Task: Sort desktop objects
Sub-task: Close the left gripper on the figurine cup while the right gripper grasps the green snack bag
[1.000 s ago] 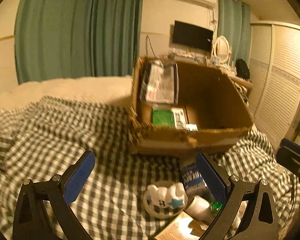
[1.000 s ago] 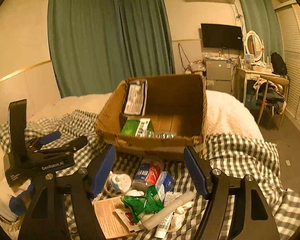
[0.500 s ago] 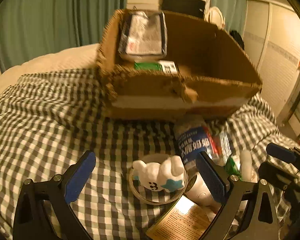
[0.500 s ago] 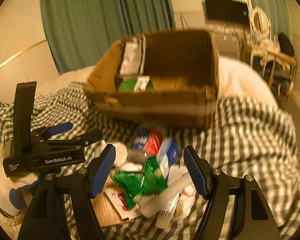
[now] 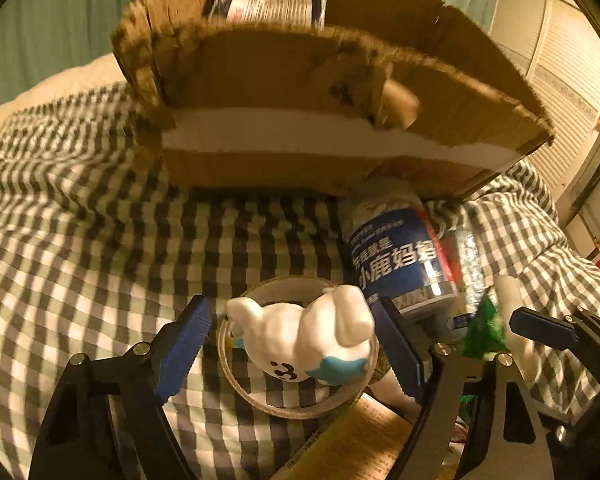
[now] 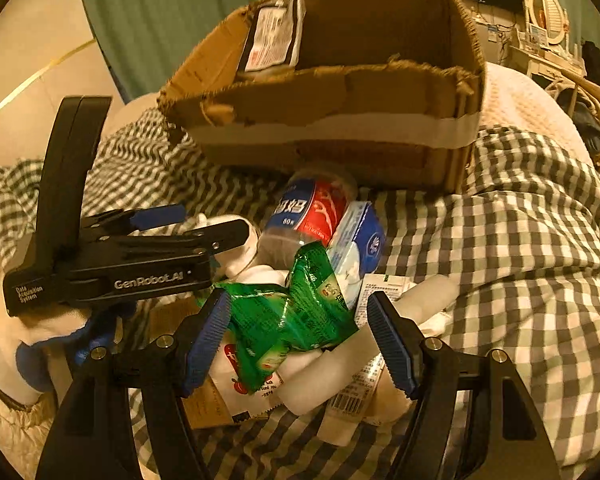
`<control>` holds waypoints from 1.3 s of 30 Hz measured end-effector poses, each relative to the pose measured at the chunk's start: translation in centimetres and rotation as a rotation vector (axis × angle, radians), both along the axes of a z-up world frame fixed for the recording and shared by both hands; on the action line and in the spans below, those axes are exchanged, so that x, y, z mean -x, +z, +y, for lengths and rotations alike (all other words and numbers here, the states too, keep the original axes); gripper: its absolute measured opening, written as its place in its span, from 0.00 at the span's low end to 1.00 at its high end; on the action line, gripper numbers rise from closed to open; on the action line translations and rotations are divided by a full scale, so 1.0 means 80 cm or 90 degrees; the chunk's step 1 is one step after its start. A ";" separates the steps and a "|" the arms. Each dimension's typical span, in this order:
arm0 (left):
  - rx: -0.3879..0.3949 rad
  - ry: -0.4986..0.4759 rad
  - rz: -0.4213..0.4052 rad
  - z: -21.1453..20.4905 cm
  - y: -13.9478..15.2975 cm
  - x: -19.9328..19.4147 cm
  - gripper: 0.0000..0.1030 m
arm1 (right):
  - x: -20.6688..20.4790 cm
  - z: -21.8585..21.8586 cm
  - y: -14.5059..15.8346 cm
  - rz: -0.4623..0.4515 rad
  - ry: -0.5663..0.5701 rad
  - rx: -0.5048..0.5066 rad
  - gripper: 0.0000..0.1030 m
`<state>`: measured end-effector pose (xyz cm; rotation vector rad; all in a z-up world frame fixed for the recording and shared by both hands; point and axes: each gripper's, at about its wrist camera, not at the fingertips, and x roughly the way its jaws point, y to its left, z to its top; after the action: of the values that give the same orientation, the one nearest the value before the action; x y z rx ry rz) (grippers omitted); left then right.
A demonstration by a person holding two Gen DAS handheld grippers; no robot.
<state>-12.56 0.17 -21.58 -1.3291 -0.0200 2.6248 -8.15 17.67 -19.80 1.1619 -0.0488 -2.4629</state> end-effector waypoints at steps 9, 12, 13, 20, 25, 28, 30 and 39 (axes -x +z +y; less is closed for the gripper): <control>-0.016 0.000 -0.012 -0.001 -0.011 0.013 0.74 | 0.008 -0.018 -0.019 -0.014 0.026 -0.037 0.76; -0.013 -0.002 -0.009 0.000 -0.010 0.013 0.73 | 0.008 -0.025 -0.021 -0.013 0.031 -0.050 0.76; -0.012 -0.004 -0.007 0.000 -0.009 0.013 0.73 | 0.008 -0.025 -0.021 -0.012 0.032 -0.049 0.76; -0.012 -0.014 0.013 -0.001 0.004 0.008 0.72 | 0.007 -0.013 -0.018 -0.026 0.035 -0.002 0.38; -0.006 -0.021 0.039 0.004 0.030 -0.004 0.69 | -0.001 -0.014 -0.010 -0.008 0.027 -0.016 0.36; -0.004 -0.023 0.052 0.008 0.045 -0.010 0.68 | -0.005 -0.008 -0.002 0.006 0.020 -0.018 0.36; -0.002 -0.025 0.059 0.009 0.054 -0.016 0.68 | -0.008 -0.003 0.003 0.018 0.011 -0.015 0.36; 0.006 -0.043 0.116 -0.002 0.090 -0.039 0.68 | -0.021 0.012 0.038 0.074 -0.034 -0.011 0.36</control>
<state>-9.41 0.02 -14.40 -1.0679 0.0624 2.6799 -6.47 18.66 -16.73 1.0357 -0.0244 -2.5777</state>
